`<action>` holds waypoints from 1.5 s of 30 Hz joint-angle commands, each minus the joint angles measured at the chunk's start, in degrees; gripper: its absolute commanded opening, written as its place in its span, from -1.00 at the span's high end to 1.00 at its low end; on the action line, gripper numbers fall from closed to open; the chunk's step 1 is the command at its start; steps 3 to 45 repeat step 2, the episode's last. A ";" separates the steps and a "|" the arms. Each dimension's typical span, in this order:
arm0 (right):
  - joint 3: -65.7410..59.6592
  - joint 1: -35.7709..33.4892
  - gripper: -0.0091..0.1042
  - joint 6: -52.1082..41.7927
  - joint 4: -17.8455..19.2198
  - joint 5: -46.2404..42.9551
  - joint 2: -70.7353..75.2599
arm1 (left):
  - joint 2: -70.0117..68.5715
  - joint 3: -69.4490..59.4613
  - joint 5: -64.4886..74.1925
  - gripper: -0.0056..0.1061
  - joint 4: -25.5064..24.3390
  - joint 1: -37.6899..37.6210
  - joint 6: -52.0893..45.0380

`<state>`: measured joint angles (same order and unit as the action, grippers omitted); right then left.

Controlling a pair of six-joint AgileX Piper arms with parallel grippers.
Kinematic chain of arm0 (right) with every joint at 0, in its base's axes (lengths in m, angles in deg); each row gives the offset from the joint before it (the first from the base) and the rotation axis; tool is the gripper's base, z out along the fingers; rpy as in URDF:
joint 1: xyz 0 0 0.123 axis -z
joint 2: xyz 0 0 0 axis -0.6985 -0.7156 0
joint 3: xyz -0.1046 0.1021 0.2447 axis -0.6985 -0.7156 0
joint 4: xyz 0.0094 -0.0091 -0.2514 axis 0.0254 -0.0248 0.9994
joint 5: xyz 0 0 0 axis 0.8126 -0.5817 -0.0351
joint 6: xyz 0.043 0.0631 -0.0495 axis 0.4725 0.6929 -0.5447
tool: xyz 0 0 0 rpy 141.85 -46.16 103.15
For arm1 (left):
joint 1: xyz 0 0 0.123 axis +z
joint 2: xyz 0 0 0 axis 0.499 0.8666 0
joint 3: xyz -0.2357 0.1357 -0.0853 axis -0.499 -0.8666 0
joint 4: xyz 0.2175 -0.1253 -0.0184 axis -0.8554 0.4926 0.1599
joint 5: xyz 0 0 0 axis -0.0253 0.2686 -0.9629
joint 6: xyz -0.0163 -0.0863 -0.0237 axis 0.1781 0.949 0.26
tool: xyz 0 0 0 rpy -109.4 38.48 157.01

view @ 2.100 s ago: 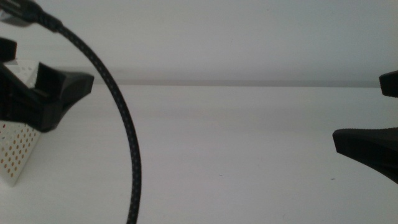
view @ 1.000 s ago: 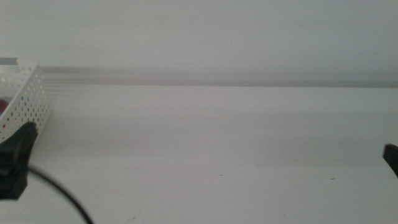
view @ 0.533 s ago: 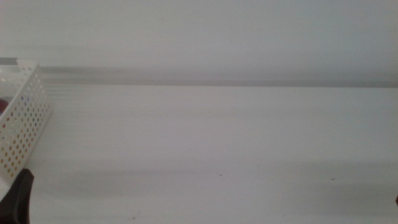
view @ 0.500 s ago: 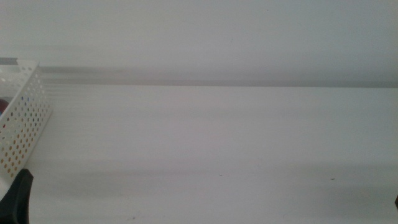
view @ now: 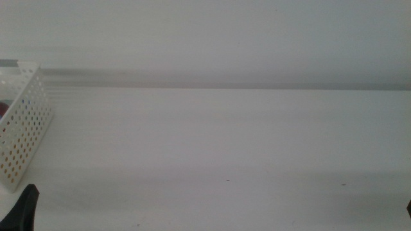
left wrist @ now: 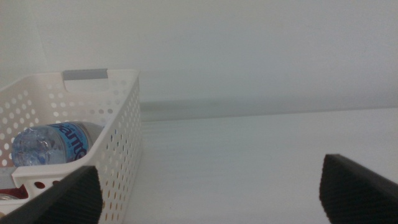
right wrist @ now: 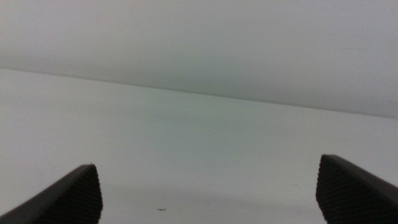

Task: Use arms to grab the bottles and put them into the dustbin to the left of the table.

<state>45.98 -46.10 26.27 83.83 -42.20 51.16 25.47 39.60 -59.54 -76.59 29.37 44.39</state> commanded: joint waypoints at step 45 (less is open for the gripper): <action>-2.43 0.18 -0.78 -0.54 -0.07 -0.66 2.27 | -2.37 -2.36 -0.25 -0.78 0.61 0.09 0.00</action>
